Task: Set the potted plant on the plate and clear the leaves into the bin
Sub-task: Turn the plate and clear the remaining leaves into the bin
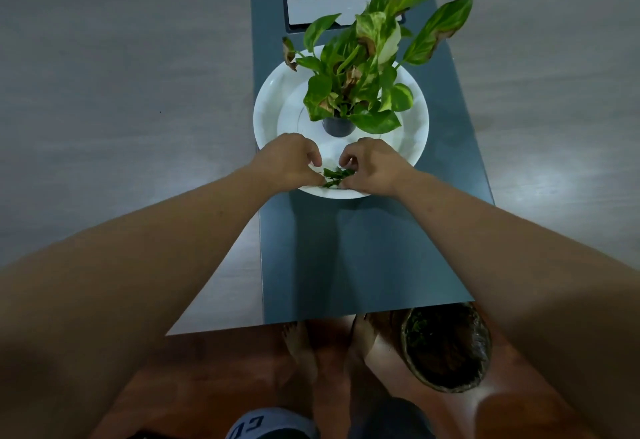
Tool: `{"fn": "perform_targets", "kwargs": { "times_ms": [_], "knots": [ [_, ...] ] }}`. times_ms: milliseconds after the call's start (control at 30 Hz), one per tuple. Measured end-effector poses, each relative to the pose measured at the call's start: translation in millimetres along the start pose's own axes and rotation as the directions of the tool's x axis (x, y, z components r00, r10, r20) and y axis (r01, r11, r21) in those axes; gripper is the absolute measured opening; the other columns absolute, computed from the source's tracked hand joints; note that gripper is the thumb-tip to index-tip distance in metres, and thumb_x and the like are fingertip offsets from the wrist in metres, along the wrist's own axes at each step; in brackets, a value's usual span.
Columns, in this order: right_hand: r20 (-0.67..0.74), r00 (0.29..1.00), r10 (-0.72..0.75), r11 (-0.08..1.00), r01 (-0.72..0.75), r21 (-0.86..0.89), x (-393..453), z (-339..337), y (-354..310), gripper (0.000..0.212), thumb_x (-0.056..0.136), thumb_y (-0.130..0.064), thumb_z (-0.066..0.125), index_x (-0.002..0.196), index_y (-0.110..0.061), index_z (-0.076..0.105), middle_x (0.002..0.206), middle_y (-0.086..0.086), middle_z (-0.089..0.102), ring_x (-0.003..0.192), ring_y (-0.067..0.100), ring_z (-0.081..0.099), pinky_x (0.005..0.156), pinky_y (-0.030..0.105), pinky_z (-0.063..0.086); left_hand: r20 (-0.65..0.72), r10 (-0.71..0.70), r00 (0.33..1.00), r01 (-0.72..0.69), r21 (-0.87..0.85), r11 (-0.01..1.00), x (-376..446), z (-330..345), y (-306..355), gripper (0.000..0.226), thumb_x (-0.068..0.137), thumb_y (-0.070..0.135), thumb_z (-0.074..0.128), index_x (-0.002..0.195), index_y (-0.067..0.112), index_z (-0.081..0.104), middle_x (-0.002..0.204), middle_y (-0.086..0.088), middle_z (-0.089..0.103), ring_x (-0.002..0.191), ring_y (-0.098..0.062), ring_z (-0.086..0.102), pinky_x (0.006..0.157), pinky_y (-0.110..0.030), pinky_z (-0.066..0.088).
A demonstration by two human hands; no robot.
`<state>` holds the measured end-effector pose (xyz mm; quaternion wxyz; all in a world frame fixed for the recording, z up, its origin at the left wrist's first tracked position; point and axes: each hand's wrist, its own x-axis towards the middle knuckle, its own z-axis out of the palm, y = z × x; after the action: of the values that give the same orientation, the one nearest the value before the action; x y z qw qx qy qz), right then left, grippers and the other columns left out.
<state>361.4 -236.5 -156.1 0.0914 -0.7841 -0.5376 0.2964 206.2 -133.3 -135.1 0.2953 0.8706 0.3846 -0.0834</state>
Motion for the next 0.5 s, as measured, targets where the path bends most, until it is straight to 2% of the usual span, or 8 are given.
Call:
{"fn": "perform_targets", "kwargs": {
  "times_ms": [100,200,333,400,500],
  "knots": [
    [-0.037,0.998,-0.041,0.999,0.041,-0.007,0,5,-2,0.026,0.071,-0.019,0.075,0.096,-0.019,0.072,0.091,-0.003,0.054,0.086,0.018,0.059,0.073,0.025,0.046,0.017,-0.006,1.0,0.004,0.095,0.995,5,-1,7,0.035,0.064,0.037,0.083,0.092,0.02,0.072,0.092,0.005,0.061,0.087,-0.014,0.058,0.074,-0.029,0.051],
    [-0.034,0.996,-0.087,0.996,0.086,-0.008,-2,4,-5,0.019,0.076,-0.013,0.071,0.093,-0.018,0.077,0.086,-0.004,0.06,0.085,0.017,0.06,0.078,0.029,0.051,0.019,0.014,1.0,-0.017,0.149,0.989,8,3,15,0.028,0.066,0.03,0.08,0.091,0.019,0.073,0.087,0.004,0.063,0.086,-0.018,0.062,0.071,-0.028,0.049],
    [-0.03,0.999,-0.033,0.996,0.035,0.085,-1,0,-4,0.021,0.083,-0.009,0.064,0.096,-0.015,0.079,0.099,0.0,0.073,0.092,0.016,0.064,0.087,0.027,0.051,0.025,-0.019,1.0,0.016,0.112,0.994,9,6,19,0.019,0.068,0.02,0.075,0.087,0.023,0.073,0.083,0.007,0.063,0.084,-0.017,0.063,0.068,-0.025,0.045],
    [-0.035,0.999,0.015,0.99,-0.01,0.139,1,-1,-4,0.019,0.081,-0.008,0.065,0.092,-0.013,0.08,0.094,0.002,0.075,0.086,0.016,0.067,0.08,0.023,0.053,0.032,-0.023,0.999,0.02,0.088,0.996,10,5,18,0.018,0.068,0.016,0.074,0.085,0.023,0.075,0.08,0.007,0.065,0.082,-0.016,0.063,0.068,-0.023,0.045],
    [-0.045,0.994,0.096,0.974,-0.084,0.213,2,-2,-4,0.018,0.08,-0.006,0.065,0.087,-0.012,0.08,0.076,0.003,0.075,0.056,0.009,0.062,0.062,0.013,0.05,0.021,-0.026,0.999,0.026,0.034,0.999,10,5,15,0.019,0.071,0.009,0.069,0.083,0.02,0.079,0.076,0.008,0.068,0.081,-0.014,0.065,0.068,-0.022,0.045]
  ]
}}
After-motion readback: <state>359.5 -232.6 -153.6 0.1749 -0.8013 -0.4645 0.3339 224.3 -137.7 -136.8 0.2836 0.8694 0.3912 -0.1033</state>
